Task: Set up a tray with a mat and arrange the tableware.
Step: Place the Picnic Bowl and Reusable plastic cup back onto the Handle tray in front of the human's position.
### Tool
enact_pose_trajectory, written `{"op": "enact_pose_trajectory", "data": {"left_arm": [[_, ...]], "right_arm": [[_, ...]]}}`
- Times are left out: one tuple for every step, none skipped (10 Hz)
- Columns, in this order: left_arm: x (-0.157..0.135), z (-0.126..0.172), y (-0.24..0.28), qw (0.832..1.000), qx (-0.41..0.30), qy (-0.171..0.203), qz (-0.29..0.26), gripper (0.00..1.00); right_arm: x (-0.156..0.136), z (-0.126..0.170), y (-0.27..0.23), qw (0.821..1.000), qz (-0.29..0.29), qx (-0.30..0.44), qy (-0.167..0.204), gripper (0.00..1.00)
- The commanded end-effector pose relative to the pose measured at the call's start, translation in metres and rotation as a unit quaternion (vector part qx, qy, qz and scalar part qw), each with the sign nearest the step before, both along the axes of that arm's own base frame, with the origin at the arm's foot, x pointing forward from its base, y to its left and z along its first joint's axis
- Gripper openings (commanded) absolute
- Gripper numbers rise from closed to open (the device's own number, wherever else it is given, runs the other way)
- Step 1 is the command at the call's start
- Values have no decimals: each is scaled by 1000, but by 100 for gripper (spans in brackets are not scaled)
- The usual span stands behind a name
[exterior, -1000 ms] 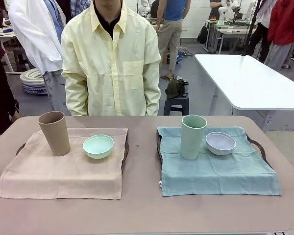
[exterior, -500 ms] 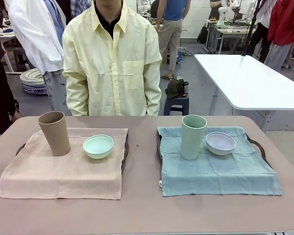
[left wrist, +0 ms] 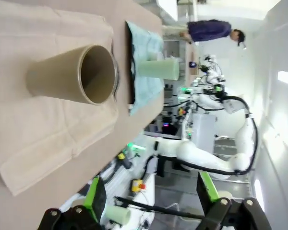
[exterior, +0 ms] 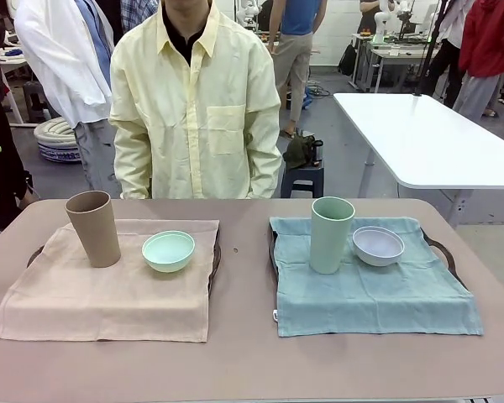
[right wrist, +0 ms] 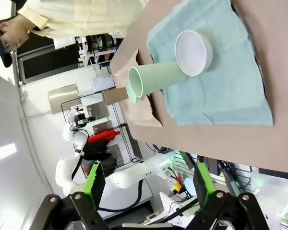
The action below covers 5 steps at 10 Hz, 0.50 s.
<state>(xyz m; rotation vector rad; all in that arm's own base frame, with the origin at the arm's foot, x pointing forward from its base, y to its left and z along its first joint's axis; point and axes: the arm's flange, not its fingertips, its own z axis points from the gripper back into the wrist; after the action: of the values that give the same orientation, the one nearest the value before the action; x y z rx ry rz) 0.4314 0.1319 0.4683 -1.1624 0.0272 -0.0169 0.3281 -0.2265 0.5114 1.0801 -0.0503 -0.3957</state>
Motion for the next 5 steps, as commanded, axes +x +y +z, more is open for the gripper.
{"op": "enact_pose_trajectory", "data": {"left_arm": [[1,-7,-1,999,28,-29,1,100],[2,-8,0,999,25,-32,-2,100],[4,-9,-1,999,22,-37,-5,100],[4,-9,-2,999,14,-45,-9,100],[3,-4,-3,997,-7,-70,-15,100]], "right_arm": [[-4,-11,2,1000,8,5,-9,96],[-5,-19,4,1000,9,11,-5,96],[-6,-28,3,1000,8,19,1,96],[-6,-34,3,1000,7,26,6,96],[-5,-25,13,1000,20,22,2,96]]}}
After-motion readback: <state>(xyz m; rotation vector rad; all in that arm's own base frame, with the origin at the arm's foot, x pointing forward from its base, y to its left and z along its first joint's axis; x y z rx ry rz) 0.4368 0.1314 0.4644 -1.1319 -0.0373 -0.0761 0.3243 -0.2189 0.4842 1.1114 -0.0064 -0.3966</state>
